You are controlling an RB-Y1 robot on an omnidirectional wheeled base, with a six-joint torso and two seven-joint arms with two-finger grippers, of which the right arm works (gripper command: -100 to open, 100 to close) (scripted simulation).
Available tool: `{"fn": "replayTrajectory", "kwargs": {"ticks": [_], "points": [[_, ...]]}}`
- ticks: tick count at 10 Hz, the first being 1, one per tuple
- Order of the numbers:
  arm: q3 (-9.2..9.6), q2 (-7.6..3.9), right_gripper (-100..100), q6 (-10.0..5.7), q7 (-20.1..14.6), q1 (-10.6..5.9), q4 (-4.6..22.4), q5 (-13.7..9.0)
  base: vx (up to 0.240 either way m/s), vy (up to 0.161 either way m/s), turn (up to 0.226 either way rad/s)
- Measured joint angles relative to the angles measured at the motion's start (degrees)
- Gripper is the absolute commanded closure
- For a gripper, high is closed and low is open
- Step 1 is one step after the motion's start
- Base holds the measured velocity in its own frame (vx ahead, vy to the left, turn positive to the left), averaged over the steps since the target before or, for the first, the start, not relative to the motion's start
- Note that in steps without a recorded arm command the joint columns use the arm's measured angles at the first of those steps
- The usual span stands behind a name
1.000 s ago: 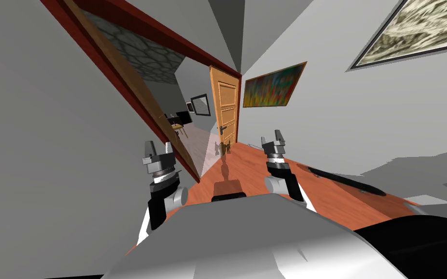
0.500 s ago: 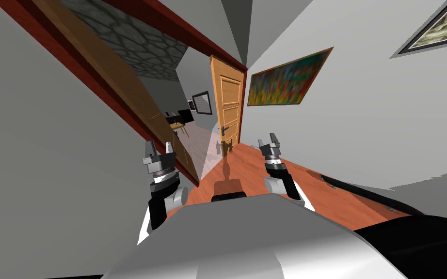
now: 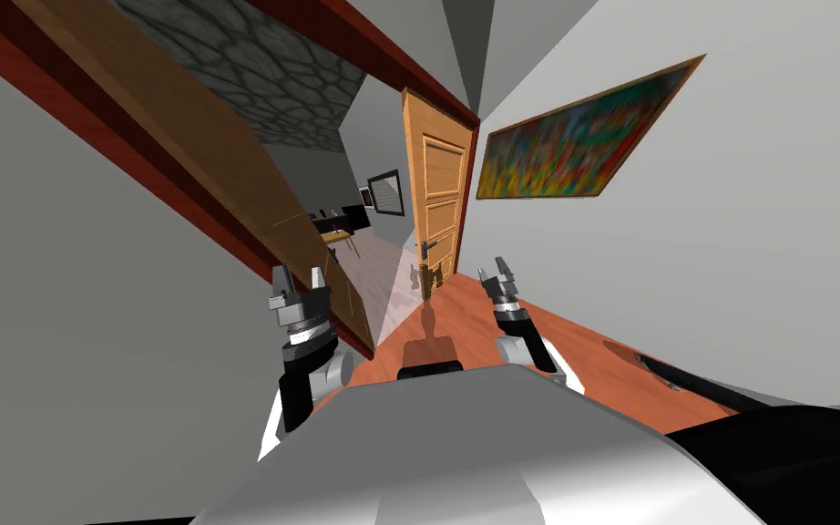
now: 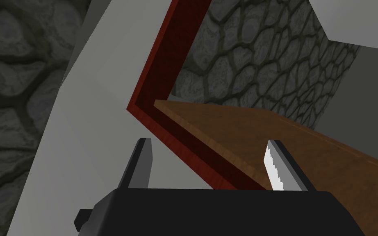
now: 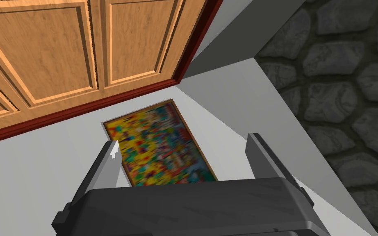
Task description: Push the door open
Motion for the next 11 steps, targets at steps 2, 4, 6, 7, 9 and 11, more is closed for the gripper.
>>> {"fn": "replayTrajectory", "kwargs": {"ticks": [2, 4, 6, 7, 9, 11], "points": [[0.38, -1.77, -100, -0.79, -1.8, -0.36, 2.6, 1.0, 0.169, -0.044, 0.094], [0.72, -3.22, -100, -1.91, -3.4, -0.36, 4.8, 1.7, 0.164, -0.034, 0.127], [1.32, -4.84, -100, -3.18, -5.2, -0.54, 7.5, 2.8, 0.188, -0.067, 0.114], [1.58, -5.74, -100, -3.29, -6.1, -0.94, 8.7, 3.4, 0.155, -0.039, 0.078], [1.9, -7.32, -100, -4.16, -7.8, -1.05, 10.9, 4.2, 0.151, -0.043, 0.086], [2.29, -8.74, -100, -5.38, -9.4, -0.94, 13.2, 5.0, 0.158, -0.033, 0.121]]}}
